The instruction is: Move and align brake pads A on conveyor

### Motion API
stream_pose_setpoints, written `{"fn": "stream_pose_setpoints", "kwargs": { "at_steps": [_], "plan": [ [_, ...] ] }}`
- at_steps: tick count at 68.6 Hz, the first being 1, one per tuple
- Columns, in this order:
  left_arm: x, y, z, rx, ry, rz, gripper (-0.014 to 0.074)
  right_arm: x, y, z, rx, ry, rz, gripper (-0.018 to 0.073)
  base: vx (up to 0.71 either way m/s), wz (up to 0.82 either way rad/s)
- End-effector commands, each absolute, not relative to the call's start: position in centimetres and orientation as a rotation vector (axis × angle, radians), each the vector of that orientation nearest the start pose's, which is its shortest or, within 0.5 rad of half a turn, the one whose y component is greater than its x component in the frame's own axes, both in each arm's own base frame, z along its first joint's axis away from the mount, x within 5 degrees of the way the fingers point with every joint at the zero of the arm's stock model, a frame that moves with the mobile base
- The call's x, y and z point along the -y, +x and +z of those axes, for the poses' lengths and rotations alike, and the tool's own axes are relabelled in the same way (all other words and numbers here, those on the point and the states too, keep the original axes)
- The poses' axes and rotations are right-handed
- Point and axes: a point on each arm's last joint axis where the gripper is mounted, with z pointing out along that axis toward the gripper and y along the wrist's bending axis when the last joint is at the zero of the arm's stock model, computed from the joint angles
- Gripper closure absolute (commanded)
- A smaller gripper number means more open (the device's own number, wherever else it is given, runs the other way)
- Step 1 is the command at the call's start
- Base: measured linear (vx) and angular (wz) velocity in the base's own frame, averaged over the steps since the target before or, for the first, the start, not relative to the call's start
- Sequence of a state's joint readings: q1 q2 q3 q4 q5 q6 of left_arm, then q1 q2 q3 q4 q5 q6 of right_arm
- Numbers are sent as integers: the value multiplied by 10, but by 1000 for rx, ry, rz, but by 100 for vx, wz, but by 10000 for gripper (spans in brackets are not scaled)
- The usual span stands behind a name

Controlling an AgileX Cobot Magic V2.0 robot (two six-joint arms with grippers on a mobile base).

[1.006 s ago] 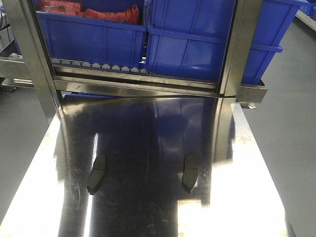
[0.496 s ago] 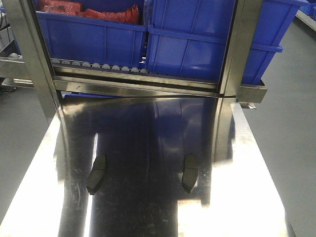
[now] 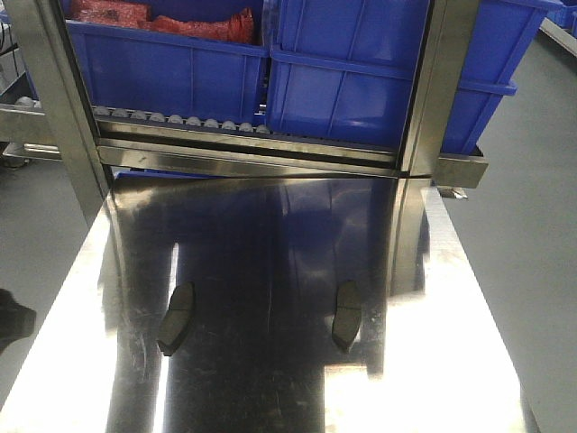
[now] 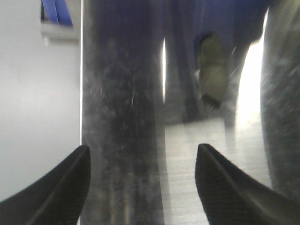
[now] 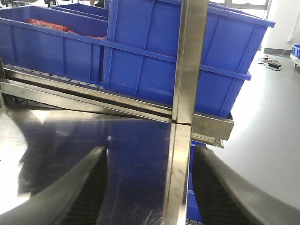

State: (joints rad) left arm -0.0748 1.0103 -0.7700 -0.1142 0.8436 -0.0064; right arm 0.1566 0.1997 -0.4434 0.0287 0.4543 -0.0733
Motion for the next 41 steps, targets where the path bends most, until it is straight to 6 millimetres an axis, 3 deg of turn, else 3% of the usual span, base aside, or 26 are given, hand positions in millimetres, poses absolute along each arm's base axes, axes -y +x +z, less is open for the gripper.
{"fn": "stream_pose_setpoints", "kwargs": {
  "at_steps": [1,18,41],
  "plan": [
    [26,205,293,-2561,-11,-212,147,-9,51,322,-1599,-171,85,159,0,0],
    [36,254,278,-2666,3,-249,147,-9,51,322,-1599,-171,85,159,0,0],
    [110,307,272,-2670,303,-273,147,-9,51,322,-1599,-171,85,159,0,0]
  ]
}}
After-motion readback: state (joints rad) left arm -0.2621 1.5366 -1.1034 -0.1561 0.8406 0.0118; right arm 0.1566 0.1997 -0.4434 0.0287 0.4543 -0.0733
